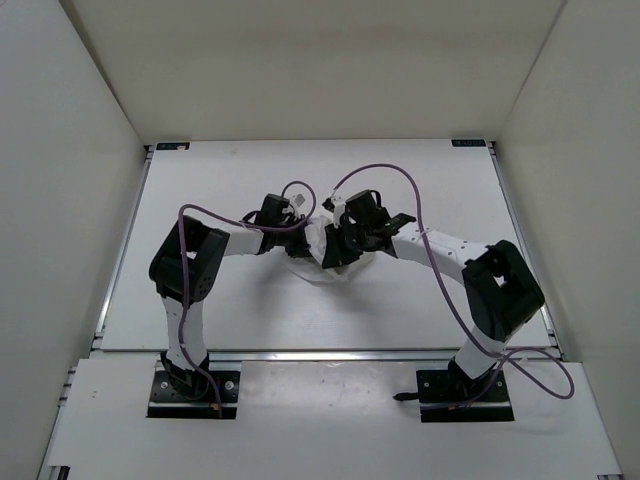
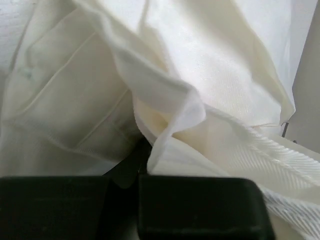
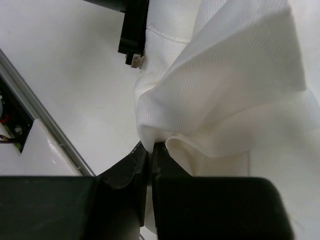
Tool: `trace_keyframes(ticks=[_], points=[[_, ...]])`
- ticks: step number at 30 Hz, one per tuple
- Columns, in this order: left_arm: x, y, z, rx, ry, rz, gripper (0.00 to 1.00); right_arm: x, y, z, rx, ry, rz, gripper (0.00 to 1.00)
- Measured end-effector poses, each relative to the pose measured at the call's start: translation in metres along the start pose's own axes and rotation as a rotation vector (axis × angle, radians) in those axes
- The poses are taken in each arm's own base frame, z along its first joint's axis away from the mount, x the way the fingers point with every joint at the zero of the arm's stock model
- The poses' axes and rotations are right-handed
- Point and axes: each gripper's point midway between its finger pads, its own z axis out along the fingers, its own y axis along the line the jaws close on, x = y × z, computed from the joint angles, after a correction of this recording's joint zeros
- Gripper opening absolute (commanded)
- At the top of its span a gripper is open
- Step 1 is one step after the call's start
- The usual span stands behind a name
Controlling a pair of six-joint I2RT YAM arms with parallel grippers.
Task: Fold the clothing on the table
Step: Fold the skirt
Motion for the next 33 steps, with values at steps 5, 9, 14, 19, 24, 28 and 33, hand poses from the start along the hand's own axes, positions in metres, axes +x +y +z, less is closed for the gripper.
trace_keyframes(ticks=[5, 9, 14, 19, 24, 28, 33], points=[[0.002, 0.001, -0.001, 0.039, -0.008, -0.038, 0.0, -0.001, 0.009, 0.009, -0.059, 0.002, 0.025, 0.37], [0.001, 0.005, -0.006, 0.055, -0.013, -0.068, 0.0, -0.012, 0.009, 0.008, -0.067, 0.006, 0.029, 0.46], [-0.005, 0.018, -0.032, 0.032, -0.041, -0.123, 0.14, -0.045, 0.011, -0.033, -0.059, -0.107, 0.02, 0.65], [-0.054, 0.012, -0.093, 0.04, -0.201, -0.129, 0.49, -0.111, 0.016, -0.128, -0.022, -0.446, -0.054, 0.49], [-0.101, -0.01, -0.168, 0.056, -0.414, -0.074, 0.43, -0.123, 0.01, -0.142, 0.038, -0.53, -0.108, 0.0], [-0.109, -0.05, -0.196, 0.094, -0.492, 0.024, 0.29, -0.084, -0.029, -0.08, 0.082, -0.367, -0.027, 0.0], [-0.072, -0.096, -0.173, 0.169, -0.415, 0.116, 0.07, -0.005, -0.066, -0.017, 0.132, -0.099, 0.096, 0.0]])
